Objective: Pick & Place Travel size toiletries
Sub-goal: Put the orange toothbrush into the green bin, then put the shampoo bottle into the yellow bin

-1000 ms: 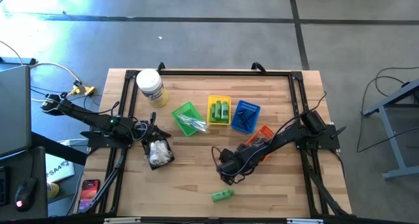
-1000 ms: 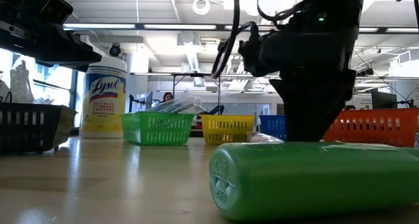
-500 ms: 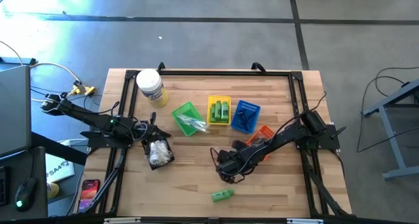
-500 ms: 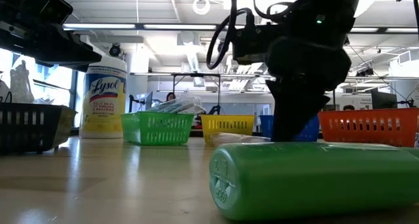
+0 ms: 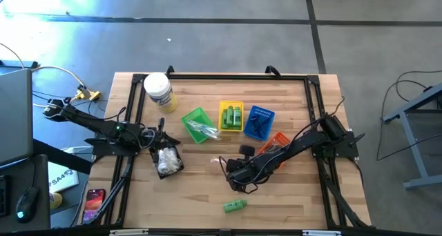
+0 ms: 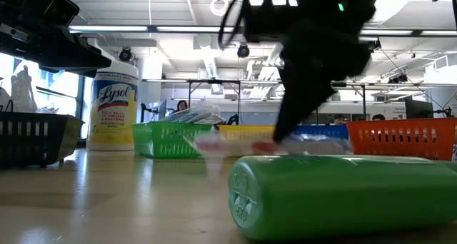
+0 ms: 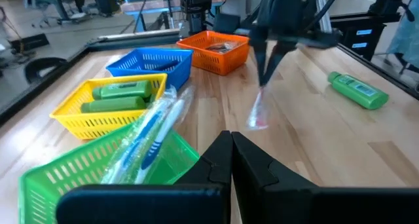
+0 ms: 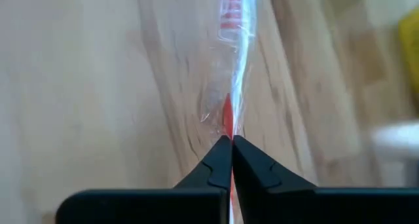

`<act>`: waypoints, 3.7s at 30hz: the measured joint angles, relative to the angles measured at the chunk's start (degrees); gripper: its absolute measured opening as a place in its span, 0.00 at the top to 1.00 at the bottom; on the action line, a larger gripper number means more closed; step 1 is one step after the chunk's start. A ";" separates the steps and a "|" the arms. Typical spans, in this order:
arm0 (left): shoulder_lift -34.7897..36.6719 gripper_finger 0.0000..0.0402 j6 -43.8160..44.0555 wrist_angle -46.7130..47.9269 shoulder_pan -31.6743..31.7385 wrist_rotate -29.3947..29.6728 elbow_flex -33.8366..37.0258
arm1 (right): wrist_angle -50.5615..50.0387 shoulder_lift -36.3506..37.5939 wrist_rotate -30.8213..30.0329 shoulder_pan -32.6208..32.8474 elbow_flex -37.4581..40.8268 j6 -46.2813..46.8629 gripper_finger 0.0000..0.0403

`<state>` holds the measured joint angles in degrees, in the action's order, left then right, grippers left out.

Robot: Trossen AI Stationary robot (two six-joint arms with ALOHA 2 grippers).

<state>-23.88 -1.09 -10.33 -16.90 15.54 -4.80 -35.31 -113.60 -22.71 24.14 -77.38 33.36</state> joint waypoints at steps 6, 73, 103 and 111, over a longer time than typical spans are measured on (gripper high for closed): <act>0.00 1.00 -0.61 -0.17 -0.01 1.28 0.00 | -3.87 1.51 -3.80 -2.19 -6.49 -7.72 0.99; 0.13 1.00 -2.92 1.66 -0.01 -1.32 0.00 | -20.58 -17.82 8.18 -26.64 -50.23 -29.15 0.50; 0.11 1.00 2.88 1.47 0.01 -1.21 0.00 | 14.76 29.03 3.05 -1.65 -20.13 -40.50 0.99; 0.11 1.00 2.80 0.63 0.01 -0.84 0.00 | 42.25 47.93 2.88 -1.20 17.37 -36.06 0.99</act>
<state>-23.77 1.72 -9.69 -16.88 14.70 -4.80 6.94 -65.67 -19.83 22.94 -60.01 -2.70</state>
